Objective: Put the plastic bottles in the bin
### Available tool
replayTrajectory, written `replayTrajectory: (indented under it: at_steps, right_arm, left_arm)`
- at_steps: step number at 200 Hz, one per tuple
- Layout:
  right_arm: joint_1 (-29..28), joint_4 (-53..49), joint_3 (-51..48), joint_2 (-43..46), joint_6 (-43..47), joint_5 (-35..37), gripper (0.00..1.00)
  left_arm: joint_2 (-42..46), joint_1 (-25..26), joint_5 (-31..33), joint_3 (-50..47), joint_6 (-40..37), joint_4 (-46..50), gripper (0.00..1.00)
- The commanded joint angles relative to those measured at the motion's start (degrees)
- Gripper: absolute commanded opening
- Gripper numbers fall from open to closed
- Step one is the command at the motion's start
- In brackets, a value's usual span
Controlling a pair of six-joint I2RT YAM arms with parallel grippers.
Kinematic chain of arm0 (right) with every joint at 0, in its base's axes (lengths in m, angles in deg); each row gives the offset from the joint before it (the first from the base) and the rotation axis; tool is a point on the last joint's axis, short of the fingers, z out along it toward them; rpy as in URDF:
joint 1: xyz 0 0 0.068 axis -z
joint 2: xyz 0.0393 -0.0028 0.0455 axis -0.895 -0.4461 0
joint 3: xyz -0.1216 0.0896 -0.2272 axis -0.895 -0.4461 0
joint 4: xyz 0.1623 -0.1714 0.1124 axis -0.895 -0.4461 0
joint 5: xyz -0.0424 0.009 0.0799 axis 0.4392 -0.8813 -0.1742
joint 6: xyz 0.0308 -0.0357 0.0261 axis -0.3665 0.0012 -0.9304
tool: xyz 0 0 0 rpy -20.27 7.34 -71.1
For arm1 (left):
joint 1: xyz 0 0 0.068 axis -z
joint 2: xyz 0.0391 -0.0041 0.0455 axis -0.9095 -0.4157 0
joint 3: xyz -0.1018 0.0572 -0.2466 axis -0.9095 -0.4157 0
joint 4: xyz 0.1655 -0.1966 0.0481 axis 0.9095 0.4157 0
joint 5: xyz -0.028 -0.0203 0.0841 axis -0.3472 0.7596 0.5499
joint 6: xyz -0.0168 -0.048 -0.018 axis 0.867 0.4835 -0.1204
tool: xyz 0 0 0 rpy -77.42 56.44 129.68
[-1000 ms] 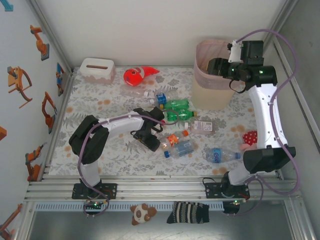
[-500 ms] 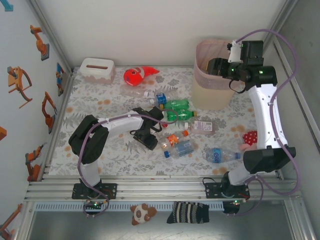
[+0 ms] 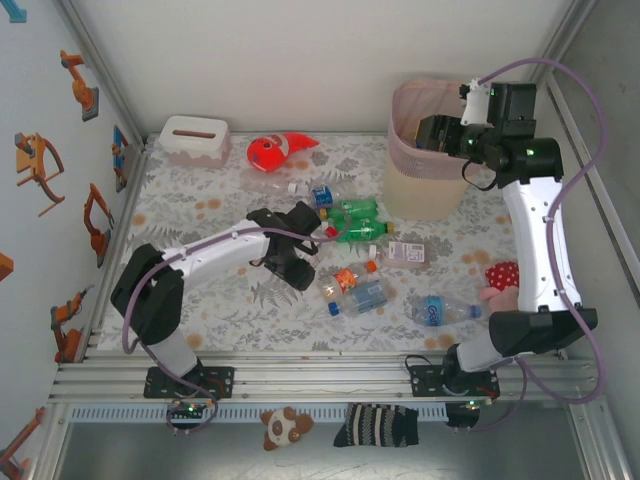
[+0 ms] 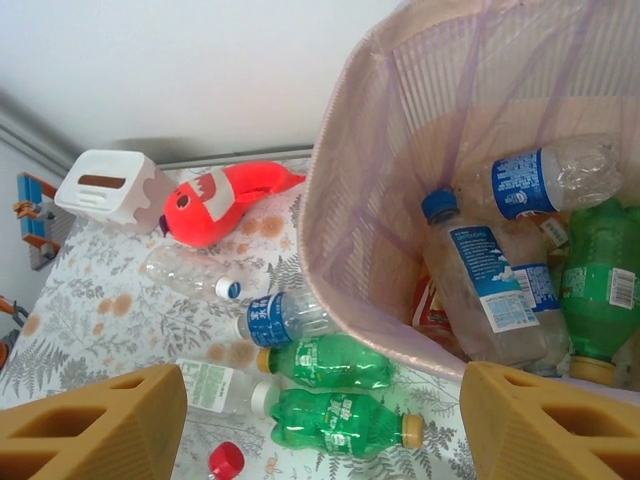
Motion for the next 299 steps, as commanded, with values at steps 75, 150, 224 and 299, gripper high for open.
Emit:
replayTrajectory:
  at_steps: [75, 150, 224, 299]
  right_arm:
    - [-2.81, 13.93, -11.04, 7.79, -5.69, -9.23, 0.72]
    - [-8.62, 18.41, -12.86, 10.05, -5.24, -9.78, 0.72]
    - [-11.99, 22.49, -12.22, 10.2, -4.66, -12.45, 0.72]
    - [-14.21, 26.98, -13.9, 11.37, -4.39, -16.23, 0.73]
  left_arm:
    - [13.53, -2.9, -11.77, 0.77, -1.48, -22.6, 0.56]
    - [16.8, -3.48, -14.52, 1.0, -6.35, -37.46, 0.55]
    - [21.0, -4.56, -17.42, -3.77, -4.99, -46.73, 0.55]
    - [22.24, -4.94, -20.67, -4.6, -4.8, -49.09, 0.54]
